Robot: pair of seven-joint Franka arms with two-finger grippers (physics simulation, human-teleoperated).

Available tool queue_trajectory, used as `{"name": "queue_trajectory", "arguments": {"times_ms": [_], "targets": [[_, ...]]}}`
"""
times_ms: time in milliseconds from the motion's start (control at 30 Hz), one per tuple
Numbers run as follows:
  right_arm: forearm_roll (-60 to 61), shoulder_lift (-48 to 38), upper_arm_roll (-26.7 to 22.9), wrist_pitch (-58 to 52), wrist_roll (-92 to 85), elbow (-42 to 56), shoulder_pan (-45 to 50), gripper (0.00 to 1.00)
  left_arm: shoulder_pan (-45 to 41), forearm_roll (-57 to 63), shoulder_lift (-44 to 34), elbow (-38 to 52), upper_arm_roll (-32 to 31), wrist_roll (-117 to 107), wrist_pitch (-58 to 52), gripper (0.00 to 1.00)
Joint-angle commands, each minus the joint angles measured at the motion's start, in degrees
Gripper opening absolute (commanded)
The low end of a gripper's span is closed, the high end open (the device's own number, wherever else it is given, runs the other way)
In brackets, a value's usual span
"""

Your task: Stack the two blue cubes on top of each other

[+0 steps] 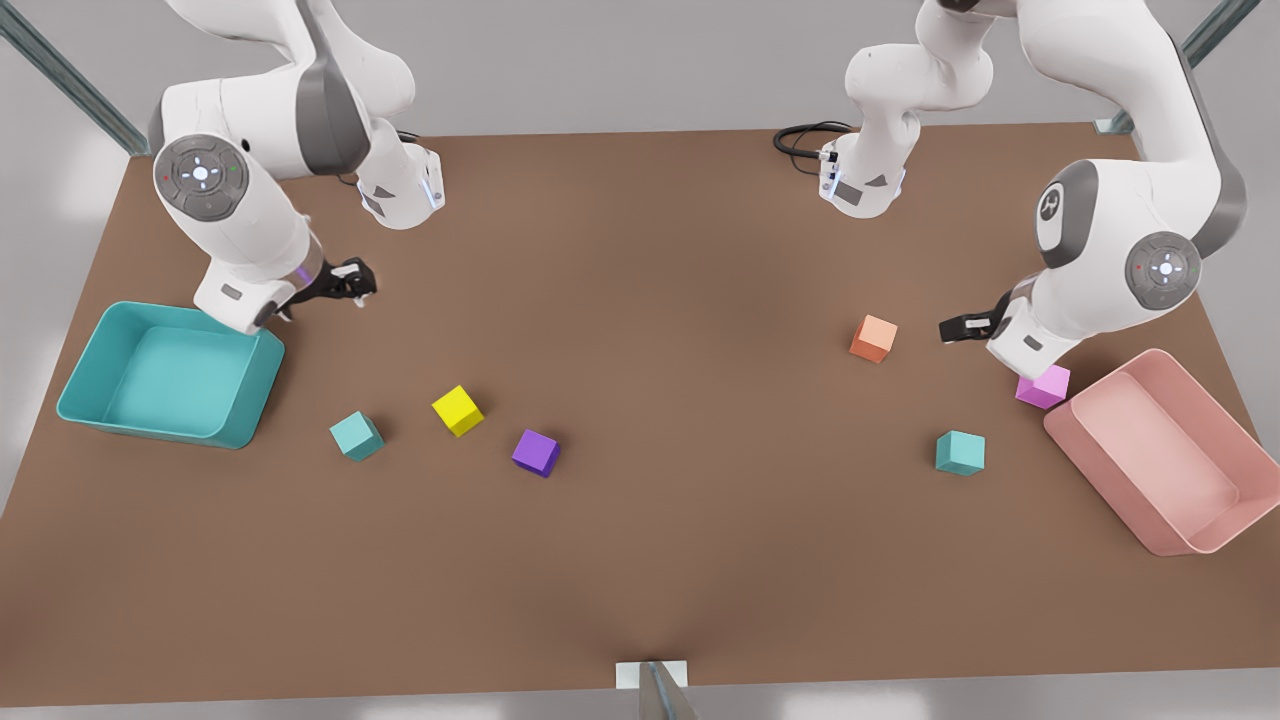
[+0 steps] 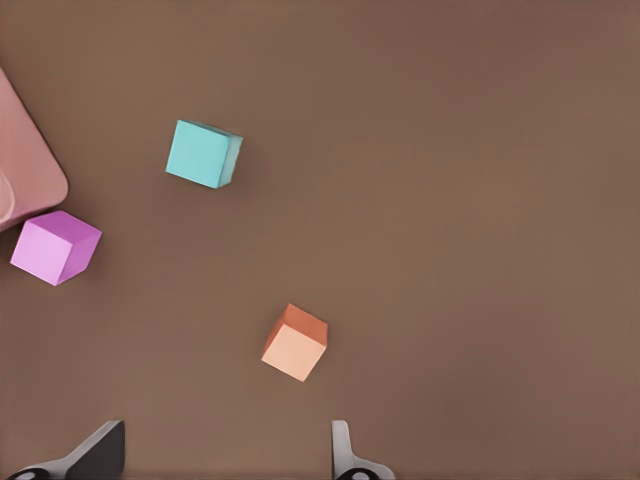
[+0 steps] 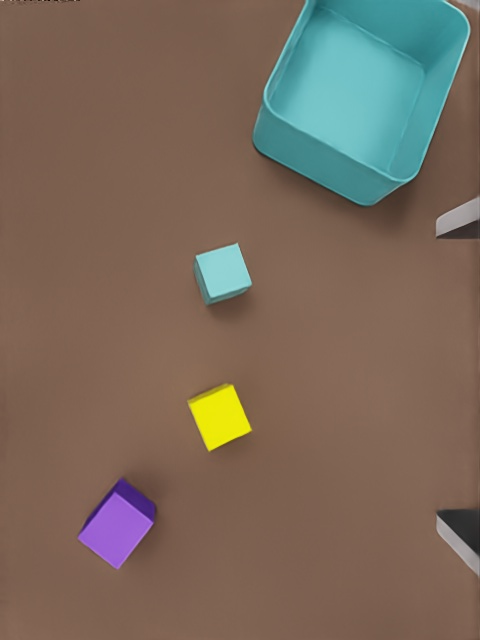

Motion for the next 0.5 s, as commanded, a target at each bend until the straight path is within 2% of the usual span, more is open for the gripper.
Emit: {"name": "queue_trajectory", "arguments": {"times_ms": [0,133,200,233,333,467], "targets": [[0.0,-0.1,0.0,0.3,-0.1,0.0,-0.2,1.00,-0.1,0.0,-0.1,0.0,0.0,0.1,0.0,1.00],[-0.8,1.0,-0.1,0.3,-0.1,0.1,-0.3,1.00,0.0,0.0,-0.1,0.0,0.0,0.1,0.0,1.00],[-1.6,6.6,-0.1,0.3,2.2,3.6,-1.4,1.00,0.0,0.0,-0.1,0.0,0.0,0.1,0.0,1.00],[-1.2,9.6,-0.1,0.7,16.6,3.6,-1.5,1.00,0.0,0.0,-0.1,0.0,0.0,0.1,0.0,1.00],[-2.4,16.2,-0.2,5.2,31.4,2.4,-2.0,1.00,0.1,0.0,-0.1,0.0,0.0,0.2,0.0,1.00],[-2.3,19.1,-1.2,12.5,37.3,-1.8,-5.8,1.00,0.0,0.0,0.2,-0.1,0.0,0.1,0.1,1.00]]}}
